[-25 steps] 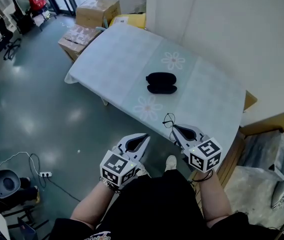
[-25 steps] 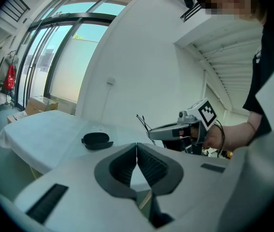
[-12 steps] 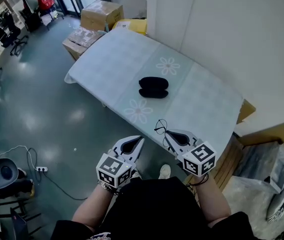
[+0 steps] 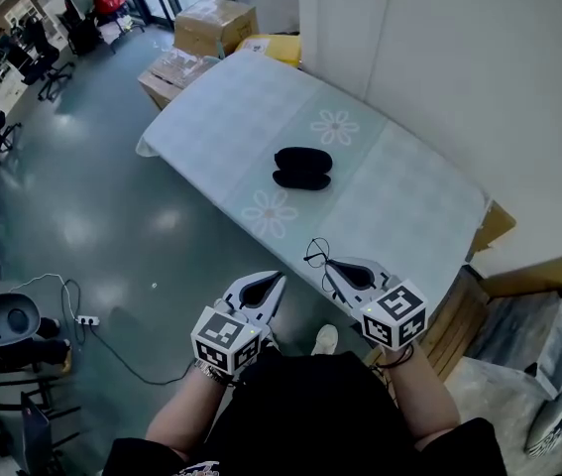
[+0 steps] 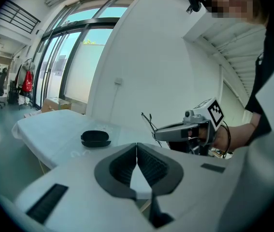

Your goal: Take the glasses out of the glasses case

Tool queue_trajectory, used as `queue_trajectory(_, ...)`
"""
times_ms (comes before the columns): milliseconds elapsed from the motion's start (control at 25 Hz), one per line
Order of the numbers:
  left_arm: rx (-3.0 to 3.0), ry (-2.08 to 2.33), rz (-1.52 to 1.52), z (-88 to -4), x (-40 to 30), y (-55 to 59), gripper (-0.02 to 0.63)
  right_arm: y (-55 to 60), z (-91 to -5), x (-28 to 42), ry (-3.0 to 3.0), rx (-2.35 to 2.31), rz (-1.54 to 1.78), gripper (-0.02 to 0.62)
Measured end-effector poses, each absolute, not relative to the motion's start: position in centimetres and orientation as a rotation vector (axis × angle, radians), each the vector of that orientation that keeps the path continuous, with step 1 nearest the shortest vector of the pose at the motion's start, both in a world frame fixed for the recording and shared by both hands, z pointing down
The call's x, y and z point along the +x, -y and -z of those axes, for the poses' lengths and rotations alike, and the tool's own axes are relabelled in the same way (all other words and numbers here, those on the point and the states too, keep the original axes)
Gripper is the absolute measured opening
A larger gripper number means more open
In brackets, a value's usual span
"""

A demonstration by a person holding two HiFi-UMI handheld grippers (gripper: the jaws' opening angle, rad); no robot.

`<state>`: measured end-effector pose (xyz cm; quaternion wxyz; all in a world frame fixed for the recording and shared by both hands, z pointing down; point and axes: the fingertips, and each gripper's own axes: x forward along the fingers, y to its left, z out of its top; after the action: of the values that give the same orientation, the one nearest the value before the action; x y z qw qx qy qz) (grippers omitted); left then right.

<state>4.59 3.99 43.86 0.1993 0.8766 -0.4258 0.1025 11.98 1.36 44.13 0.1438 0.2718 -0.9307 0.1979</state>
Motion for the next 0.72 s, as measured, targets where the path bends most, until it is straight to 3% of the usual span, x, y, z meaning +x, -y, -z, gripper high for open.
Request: queue_trajectory(720,2.443,1.214,-0.291,-43.9,7.1,-5.3,0.029,-2.7,-43.9,14.2,2.717,0.764,-0.582,0.025)
